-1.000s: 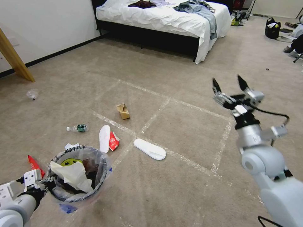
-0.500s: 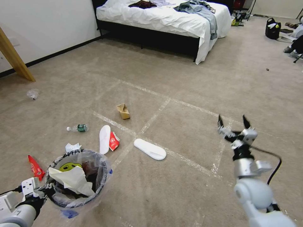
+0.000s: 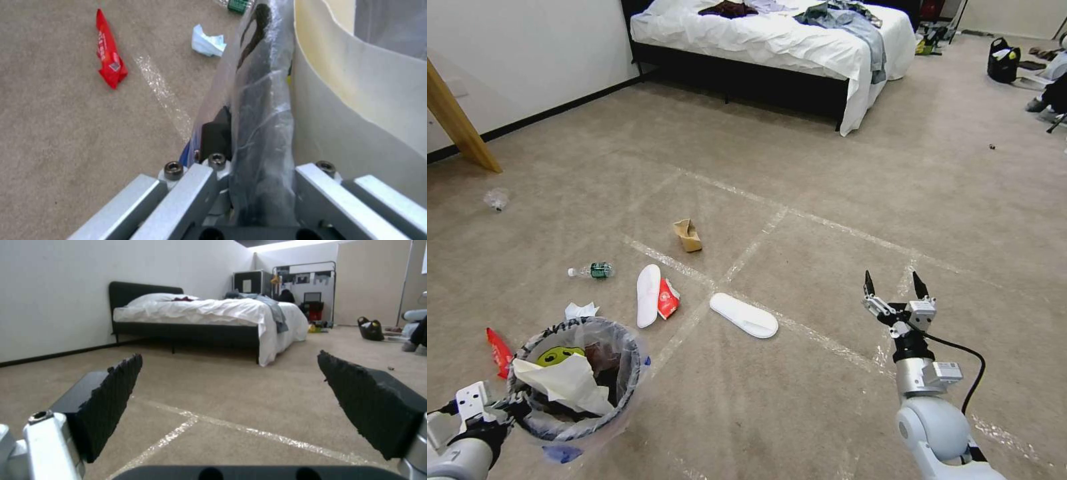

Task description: Pick up the trash bin and place the garbage on the floor into it.

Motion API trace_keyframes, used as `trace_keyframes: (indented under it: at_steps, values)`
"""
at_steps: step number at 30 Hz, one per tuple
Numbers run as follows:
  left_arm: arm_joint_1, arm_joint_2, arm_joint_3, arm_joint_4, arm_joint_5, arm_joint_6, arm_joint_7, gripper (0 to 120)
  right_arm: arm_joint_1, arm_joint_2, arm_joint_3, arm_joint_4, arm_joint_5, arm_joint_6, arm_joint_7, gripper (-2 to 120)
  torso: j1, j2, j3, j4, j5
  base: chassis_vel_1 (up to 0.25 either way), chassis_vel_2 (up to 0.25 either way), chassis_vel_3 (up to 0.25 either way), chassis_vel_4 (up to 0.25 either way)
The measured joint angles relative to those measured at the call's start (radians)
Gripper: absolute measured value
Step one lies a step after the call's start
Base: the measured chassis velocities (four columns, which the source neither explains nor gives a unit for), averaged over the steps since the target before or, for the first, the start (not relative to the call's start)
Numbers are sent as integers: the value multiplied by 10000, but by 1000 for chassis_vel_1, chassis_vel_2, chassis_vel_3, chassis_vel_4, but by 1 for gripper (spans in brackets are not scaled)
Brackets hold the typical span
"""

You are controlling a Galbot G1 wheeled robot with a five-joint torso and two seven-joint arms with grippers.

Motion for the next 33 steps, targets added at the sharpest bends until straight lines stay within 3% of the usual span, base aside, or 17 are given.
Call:
trace_keyframes:
  at_steps: [33]
  values:
    - [-109,70,-374,317,-243,13,-133,1,281,89,-316,-441,-362,182,-249,100,0,1,0,0,1,-13,11,10,-14]
